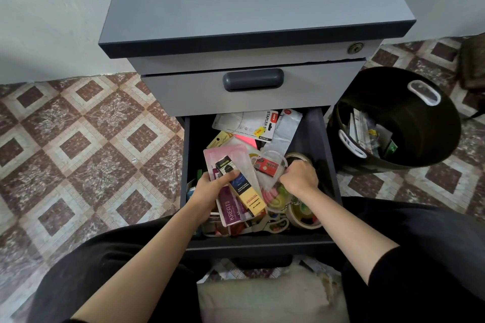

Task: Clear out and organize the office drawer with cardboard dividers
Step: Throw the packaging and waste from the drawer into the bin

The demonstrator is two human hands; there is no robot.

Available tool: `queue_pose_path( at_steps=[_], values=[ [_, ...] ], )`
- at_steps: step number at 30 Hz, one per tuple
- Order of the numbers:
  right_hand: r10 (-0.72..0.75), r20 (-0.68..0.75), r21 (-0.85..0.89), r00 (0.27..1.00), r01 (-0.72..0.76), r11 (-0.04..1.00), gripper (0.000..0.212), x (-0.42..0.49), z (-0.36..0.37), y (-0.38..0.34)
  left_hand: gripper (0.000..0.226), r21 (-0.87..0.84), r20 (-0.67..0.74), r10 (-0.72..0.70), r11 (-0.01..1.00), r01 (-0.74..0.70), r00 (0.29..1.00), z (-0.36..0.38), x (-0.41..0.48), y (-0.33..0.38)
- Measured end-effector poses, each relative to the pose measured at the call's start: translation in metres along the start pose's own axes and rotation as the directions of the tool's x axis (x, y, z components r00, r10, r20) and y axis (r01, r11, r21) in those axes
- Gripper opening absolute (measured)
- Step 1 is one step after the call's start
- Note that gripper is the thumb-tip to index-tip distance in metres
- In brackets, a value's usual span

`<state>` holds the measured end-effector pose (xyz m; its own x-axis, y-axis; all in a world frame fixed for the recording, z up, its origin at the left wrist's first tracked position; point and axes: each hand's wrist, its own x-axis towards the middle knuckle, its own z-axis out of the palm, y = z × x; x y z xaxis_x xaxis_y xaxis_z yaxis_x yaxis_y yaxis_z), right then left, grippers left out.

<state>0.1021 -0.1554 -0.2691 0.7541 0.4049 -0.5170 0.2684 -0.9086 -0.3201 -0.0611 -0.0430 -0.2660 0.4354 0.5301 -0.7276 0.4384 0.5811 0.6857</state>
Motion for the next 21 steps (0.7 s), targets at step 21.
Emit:
queue_pose_path(
  at_steps=[21],
  values=[
    [-0.209, 0.429, 0.860, 0.879, -0.326, 0.392, 0.035, -0.033, -0.056, -0.003, 0.071, -0.139, 0.246, 0.090, 0.989, -0.057, 0.965, 0.051, -0.035, 0.038]
  ],
)
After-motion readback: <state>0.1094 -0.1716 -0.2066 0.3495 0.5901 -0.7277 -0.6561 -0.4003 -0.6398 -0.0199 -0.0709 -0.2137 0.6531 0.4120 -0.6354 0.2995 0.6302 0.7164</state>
